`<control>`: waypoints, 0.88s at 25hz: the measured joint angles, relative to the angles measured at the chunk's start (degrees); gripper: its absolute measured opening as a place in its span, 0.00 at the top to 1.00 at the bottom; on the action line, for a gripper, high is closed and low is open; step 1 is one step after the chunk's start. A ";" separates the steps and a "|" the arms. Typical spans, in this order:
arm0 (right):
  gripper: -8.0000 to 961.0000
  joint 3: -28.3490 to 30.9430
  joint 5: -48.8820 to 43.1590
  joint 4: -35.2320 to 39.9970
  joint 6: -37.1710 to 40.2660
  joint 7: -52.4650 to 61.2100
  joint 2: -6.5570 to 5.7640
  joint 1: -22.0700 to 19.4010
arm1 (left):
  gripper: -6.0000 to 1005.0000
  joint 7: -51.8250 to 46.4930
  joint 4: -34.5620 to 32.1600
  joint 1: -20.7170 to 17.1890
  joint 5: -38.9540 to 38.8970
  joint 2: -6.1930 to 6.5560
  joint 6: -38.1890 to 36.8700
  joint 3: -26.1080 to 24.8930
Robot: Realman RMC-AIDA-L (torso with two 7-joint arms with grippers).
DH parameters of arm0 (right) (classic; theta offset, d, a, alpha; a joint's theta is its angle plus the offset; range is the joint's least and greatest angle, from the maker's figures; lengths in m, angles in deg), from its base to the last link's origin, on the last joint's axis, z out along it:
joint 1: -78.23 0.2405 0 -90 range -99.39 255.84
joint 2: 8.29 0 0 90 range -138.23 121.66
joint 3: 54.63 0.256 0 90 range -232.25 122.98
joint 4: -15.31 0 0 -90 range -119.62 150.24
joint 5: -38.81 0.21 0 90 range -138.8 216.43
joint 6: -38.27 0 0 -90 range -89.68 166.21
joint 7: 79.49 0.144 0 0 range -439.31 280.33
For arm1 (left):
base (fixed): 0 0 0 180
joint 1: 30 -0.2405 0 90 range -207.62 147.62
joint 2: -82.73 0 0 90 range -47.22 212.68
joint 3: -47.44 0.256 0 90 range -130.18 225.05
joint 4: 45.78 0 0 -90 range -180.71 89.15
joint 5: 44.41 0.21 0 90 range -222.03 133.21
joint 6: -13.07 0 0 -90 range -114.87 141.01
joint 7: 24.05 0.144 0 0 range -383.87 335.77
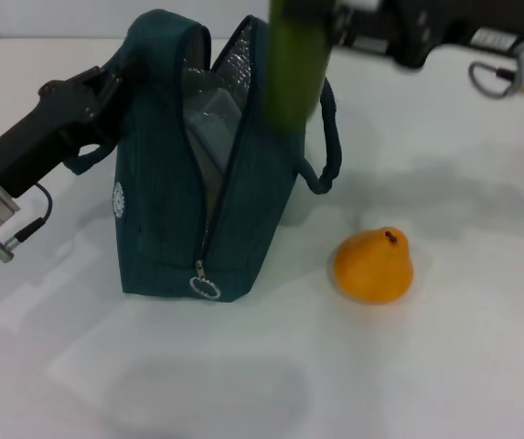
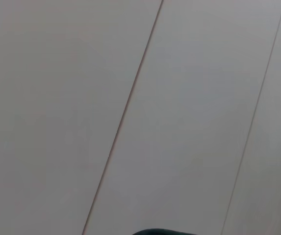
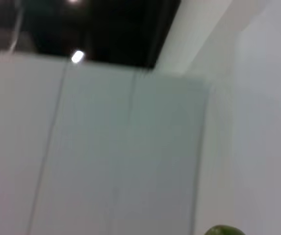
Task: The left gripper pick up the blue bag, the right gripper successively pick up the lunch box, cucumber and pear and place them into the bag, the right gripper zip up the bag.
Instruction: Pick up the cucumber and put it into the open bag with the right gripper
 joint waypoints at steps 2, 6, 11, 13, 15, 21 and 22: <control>0.34 0.08 3.67 -2.70 0.00 -1.51 -0.01 0.28 | 0.95 0.60 -0.01 -0.02 0.00 -0.04 -0.49 0.00; 0.33 0.11 7.87 -7.51 0.18 -2.54 -0.01 2.04 | 0.95 1.04 -0.02 -0.40 0.01 -0.02 -2.00 0.01; 0.33 0.44 9.68 -14.39 -0.50 -3.48 0.04 5.42 | 0.95 2.28 -0.02 -0.58 0.00 0.01 -2.30 0.15; 0.33 0.45 9.68 -17.45 -0.87 -4.05 0.05 7.15 | 0.95 3.47 0.11 -0.69 0.01 -0.03 -2.30 0.16; 0.33 0.46 9.68 -20.65 -0.99 -5.16 0.03 8.94 | 0.95 3.91 0.19 -0.70 0.34 -0.05 -2.30 0.17; 0.32 0.27 9.85 -22.83 -2.16 -6.48 0.44 10.31 | 0.95 4.57 0.13 -0.51 1.48 -0.18 -2.33 0.19; 0.32 0.16 9.90 -23.42 -2.26 -6.68 0.48 10.36 | 0.95 4.69 0.15 -0.47 1.48 -0.19 -2.33 0.19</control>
